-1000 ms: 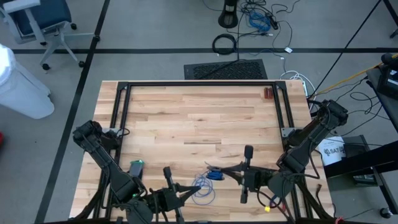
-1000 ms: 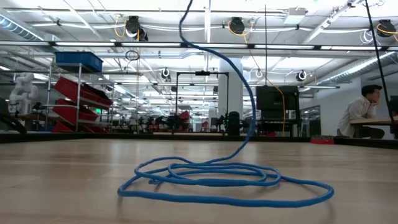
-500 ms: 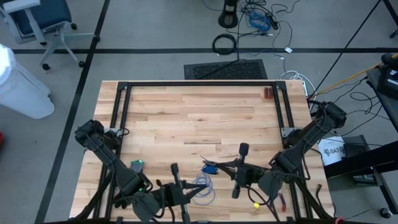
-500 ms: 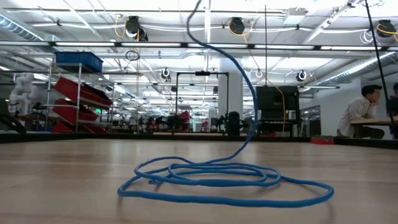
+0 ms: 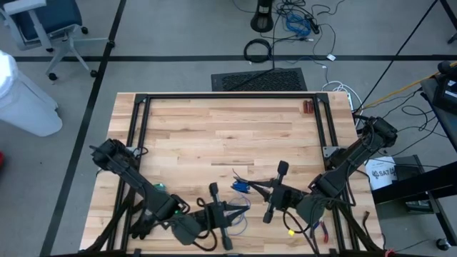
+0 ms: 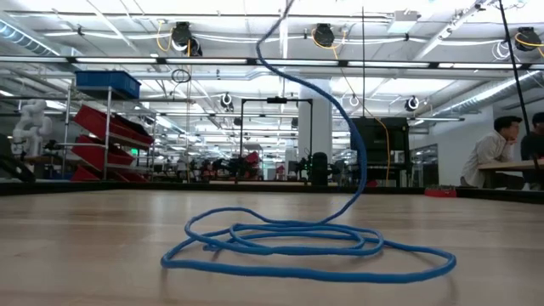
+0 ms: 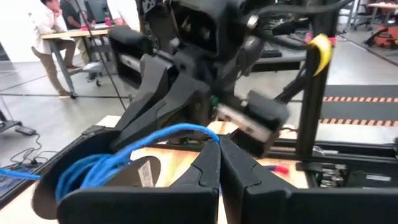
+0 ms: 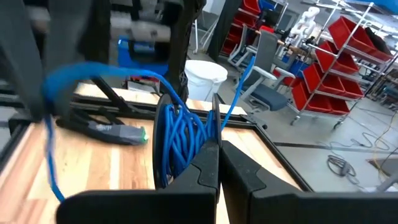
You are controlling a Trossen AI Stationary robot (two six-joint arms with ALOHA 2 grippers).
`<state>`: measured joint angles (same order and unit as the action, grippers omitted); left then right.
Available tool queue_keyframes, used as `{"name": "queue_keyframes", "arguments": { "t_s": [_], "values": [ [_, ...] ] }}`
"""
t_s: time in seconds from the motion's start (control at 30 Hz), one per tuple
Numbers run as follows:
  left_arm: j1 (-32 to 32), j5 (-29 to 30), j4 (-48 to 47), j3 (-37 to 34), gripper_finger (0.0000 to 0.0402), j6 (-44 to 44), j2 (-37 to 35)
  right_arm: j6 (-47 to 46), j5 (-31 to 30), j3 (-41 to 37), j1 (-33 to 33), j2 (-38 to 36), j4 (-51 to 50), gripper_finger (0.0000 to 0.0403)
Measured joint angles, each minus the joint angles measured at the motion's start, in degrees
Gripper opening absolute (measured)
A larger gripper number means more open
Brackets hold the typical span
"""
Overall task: Coil cords
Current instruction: Coil the blue wire onto the spool
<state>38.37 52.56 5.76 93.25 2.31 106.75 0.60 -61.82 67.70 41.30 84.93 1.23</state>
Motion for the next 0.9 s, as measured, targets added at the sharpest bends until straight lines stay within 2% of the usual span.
{"name": "queue_keyframes", "arguments": {
  "t_s": [0.4,0.9],
  "values": [
    [-3.35,-3.14,1.51,-0.02,0.0002,0.77,3.39,-0.21,0.08,0.0,0.05,0.0,2.77,0.0],
    [-3.93,-3.41,-2.22,-0.02,0.0002,1.93,3.51,3.17,0.33,0.0,2.0,-0.09,8.89,0.0]
  ]
}}
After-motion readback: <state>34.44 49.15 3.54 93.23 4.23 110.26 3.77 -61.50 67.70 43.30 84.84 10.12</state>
